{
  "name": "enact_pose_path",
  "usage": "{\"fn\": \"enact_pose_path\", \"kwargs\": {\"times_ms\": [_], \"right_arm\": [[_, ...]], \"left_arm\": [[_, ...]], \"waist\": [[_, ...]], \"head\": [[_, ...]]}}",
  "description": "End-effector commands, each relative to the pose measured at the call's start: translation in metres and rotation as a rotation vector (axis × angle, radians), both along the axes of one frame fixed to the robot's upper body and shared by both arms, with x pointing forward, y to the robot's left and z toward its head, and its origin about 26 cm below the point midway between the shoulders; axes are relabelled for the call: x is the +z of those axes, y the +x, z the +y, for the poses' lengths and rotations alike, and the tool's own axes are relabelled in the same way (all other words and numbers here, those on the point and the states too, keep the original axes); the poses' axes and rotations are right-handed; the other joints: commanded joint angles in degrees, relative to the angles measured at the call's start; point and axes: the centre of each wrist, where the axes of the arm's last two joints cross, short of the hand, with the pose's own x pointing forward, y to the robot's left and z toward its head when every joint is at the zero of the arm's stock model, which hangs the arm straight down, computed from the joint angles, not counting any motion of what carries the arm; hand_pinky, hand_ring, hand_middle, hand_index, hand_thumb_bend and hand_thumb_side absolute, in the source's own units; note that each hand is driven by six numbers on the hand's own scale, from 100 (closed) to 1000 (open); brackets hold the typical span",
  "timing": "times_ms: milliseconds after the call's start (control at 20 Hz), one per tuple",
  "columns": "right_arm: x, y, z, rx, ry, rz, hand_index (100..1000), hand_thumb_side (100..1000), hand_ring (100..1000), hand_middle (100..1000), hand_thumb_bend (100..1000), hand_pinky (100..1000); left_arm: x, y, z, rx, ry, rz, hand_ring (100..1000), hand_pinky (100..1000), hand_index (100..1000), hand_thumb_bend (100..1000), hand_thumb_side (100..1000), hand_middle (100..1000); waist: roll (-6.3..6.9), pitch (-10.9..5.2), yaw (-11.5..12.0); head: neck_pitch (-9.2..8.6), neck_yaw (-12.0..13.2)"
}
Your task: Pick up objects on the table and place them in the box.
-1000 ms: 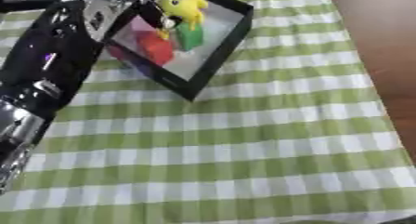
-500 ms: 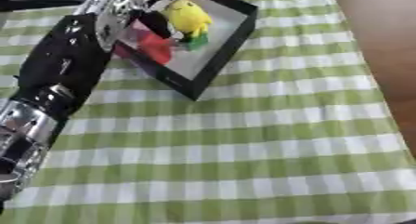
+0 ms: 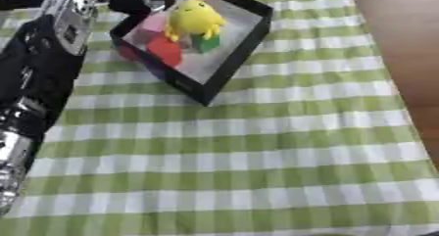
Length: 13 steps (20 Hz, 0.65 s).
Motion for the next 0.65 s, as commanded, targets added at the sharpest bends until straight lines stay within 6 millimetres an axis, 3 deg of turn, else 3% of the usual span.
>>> {"fn": "enact_pose_path", "kwargs": {"times_ms": [50, 650], "right_arm": [[0.007, -0.003, -0.009, -0.036, -0.009, -0.027, 784, 282, 670, 661, 100, 912], [0.000, -0.004, -0.024, -0.103, 0.025, -0.014, 783, 290, 669, 661, 100, 914]], "left_arm": [[0.025, -0.013, 0.023, 0.011, -0.103, -0.144, 617, 823, 860, 435, 486, 730], [-0.015, -0.073, 0.087, 0.142, -0.452, -0.361, 613, 815, 858, 375, 521, 732]], "waist": [[-1.12, -1.55, 0.7], [-2.12, -1.38, 4.9]], "head": [[-0.12, -1.0], [-0.12, -4.9]]}}
